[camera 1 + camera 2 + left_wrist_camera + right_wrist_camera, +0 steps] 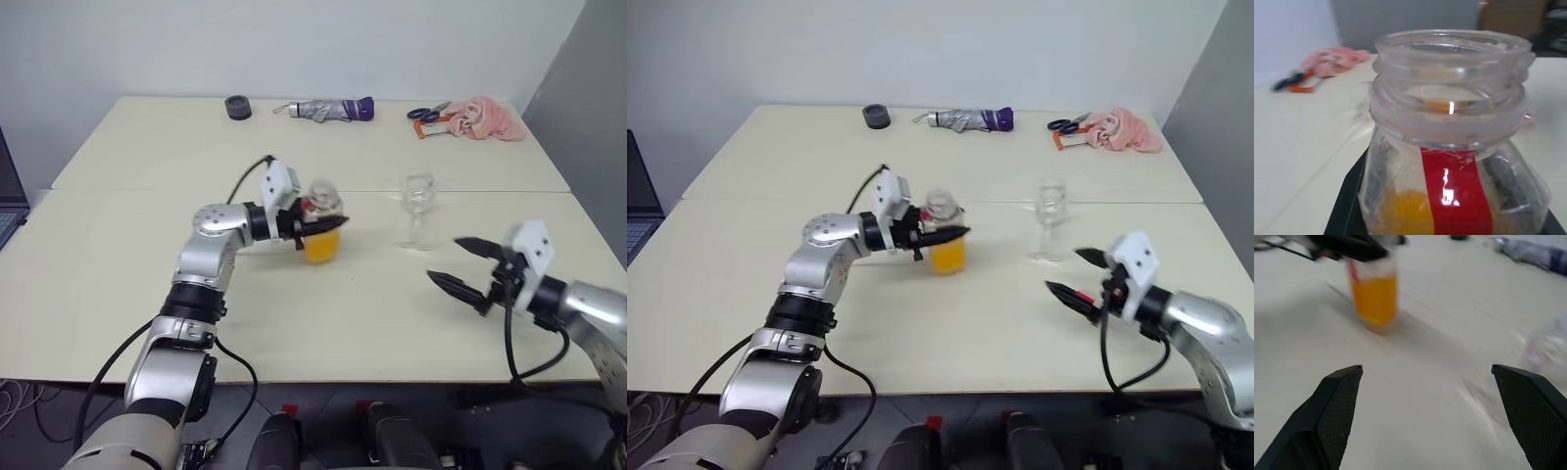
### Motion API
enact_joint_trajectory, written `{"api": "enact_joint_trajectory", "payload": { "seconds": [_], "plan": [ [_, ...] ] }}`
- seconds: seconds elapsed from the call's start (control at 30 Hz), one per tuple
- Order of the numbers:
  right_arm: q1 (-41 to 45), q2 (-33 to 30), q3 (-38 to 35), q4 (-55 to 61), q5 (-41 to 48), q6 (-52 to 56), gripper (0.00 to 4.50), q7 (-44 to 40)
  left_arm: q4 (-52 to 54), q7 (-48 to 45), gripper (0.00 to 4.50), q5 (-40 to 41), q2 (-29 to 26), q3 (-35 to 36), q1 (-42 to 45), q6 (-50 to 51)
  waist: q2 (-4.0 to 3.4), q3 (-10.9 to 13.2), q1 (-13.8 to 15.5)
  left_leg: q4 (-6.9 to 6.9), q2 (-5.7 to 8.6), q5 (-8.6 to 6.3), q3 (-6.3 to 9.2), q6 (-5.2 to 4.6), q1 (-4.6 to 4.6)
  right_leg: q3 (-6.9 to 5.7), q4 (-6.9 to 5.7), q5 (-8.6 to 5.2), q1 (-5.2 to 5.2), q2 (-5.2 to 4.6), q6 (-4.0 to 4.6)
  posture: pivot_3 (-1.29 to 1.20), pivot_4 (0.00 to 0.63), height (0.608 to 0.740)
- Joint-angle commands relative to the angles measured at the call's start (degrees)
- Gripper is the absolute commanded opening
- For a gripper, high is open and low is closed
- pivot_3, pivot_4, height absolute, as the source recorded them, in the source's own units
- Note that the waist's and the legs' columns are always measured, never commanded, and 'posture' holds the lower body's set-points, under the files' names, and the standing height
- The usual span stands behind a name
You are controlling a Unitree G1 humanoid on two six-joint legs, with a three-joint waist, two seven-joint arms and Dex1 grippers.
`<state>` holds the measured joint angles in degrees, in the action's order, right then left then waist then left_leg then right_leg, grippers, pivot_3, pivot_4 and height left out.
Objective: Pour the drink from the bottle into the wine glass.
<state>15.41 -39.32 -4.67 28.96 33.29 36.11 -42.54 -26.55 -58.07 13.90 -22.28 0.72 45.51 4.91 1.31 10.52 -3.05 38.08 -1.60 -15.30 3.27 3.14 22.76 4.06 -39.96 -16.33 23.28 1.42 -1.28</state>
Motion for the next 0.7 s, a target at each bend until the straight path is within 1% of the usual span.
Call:
{"api": "enact_joint_trajectory", "payload": {
  "seconds": [0.03,0.1,0.17,0.23,0.33,0.53,0.7],
  "plan": [
    [8.3,4.8,7.7,-0.1,-0.8,0.9,4.50,0.8,1.8,10.2,1.69,-1.5,-2.0,4.9,0.2,-1.4,0.00,0.0,-0.1,0.00,-0.02,0.00,0.00,0.00,-0.01,0.00,0.00,0.02,0.00,0.00,0.03,0.00,0.150,0.740],
    [12.1,7.5,11.5,-2.9,-2.9,1.0,4.50,1.1,1.5,15.6,1.69,-2.2,-2.5,6.9,-0.2,-1.2,0.01,0.0,0.2,-0.01,0.03,0.00,0.05,0.00,0.03,-0.06,0.01,0.02,0.00,-0.06,0.04,0.00,0.150,0.740],
    [17.0,11.4,16.2,-8.4,-7.1,-0.4,4.50,2.4,0.8,21.4,1.69,-2.9,-3.2,9.2,-1.0,-1.1,0.01,0.0,0.4,0.01,0.04,0.00,0.05,0.01,0.09,-0.09,0.04,0.03,0.01,-0.22,0.05,0.00,0.150,0.740],
    [19.7,13.7,18.8,-11.8,-9.8,-1.2,4.50,2.8,0.6,24.3,1.69,-3.3,-3.7,10.1,-1.7,-1.4,0.01,0.0,0.5,0.01,0.04,0.00,0.04,0.00,0.11,-0.10,0.01,0.03,0.04,-0.47,0.04,0.00,0.150,0.740],
    [22.8,16.9,21.7,-15.4,-12.6,-1.8,4.50,2.9,-0.6,29.6,1.69,-4.0,-4.2,11.6,-2.2,-1.2,0.01,0.0,1.4,0.03,0.09,0.00,0.05,0.01,0.17,-0.14,0.05,0.03,0.06,-0.59,0.04,0.00,0.150,0.740],
    [26.5,21.9,24.4,-20.1,-17.5,-3.0,4.50,4.1,-3.3,35.4,1.69,-3.8,-4.4,13.6,-2.3,0.0,0.01,0.0,1.5,0.02,0.11,0.00,0.15,0.01,0.20,-0.27,0.05,0.04,0.06,-0.64,0.05,0.00,0.150,0.740],
    [28.7,25.0,24.4,-23.5,-21.1,-4.4,4.50,6.4,-5.8,36.7,1.69,-3.8,-4.1,13.5,-2.2,-1.3,0.02,0.0,1.3,0.02,0.10,0.00,0.16,0.01,0.19,-0.31,0.02,0.04,0.06,-0.62,0.06,0.00,0.150,0.740]
  ]
}}
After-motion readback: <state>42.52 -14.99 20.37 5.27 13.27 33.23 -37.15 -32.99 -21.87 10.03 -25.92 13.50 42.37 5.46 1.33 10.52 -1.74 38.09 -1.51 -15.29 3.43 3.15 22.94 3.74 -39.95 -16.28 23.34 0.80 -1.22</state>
